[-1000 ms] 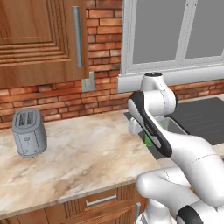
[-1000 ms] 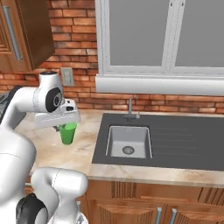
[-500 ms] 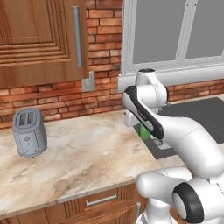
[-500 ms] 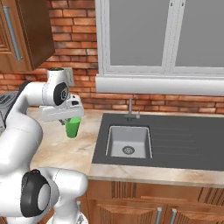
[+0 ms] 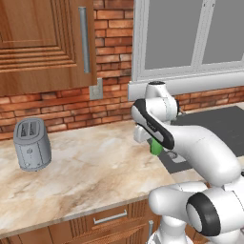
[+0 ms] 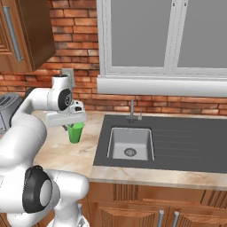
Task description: Pick the cup and bowl from the counter and place them on the counter next to the sink.
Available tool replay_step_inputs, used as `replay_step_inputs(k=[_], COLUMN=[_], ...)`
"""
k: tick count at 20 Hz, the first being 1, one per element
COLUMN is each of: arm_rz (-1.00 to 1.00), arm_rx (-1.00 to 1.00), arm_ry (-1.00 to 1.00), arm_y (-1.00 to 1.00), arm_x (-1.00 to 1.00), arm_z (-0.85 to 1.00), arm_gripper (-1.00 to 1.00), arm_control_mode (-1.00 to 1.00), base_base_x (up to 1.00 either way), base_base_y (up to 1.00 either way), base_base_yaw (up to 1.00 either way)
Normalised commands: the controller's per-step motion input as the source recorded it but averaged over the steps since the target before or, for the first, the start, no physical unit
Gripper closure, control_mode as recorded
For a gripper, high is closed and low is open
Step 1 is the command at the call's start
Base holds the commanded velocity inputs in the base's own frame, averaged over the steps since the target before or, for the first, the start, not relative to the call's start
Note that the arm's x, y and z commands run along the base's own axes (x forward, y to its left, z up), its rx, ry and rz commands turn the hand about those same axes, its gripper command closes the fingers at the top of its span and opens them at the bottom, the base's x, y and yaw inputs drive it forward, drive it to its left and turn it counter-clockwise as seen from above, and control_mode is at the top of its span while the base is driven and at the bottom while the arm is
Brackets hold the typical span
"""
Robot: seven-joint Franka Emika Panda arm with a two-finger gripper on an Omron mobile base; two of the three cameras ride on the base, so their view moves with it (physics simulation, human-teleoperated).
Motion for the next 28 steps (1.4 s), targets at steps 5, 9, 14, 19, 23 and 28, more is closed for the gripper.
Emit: replay_step_inputs(k=[5, 9, 14, 19, 23, 28], arm_rz=[0.00, 0.00, 0.00, 0.00, 0.00, 0.00], arm_rx=[0.00, 0.00, 0.00, 0.00, 0.00, 0.00], arm_ry=[0.00, 0.00, 0.00, 0.00, 0.00, 0.00], arm_y=[0.00, 0.00, 0.00, 0.00, 0.00, 0.00], arm_x=[0.02, 0.01, 0.06, 0.07, 0.11, 0.07], arm_z=[-0.29, -0.18, -0.14, -0.19, -0.23, -0.26], arm_gripper=[1.00, 1.00, 1.00, 1.00, 1.00, 1.00], arm_control_mode=[-1.00, -1.00, -1.00, -1.00, -1.00, -1.00], base_base_x=[0.00, 0.00, 0.00, 0.00, 0.00, 0.00], base_base_y=[0.00, 0.00, 0.00, 0.00, 0.00, 0.00], base_base_yaw=[0.00, 0.00, 0.00, 0.00, 0.00, 0.00])
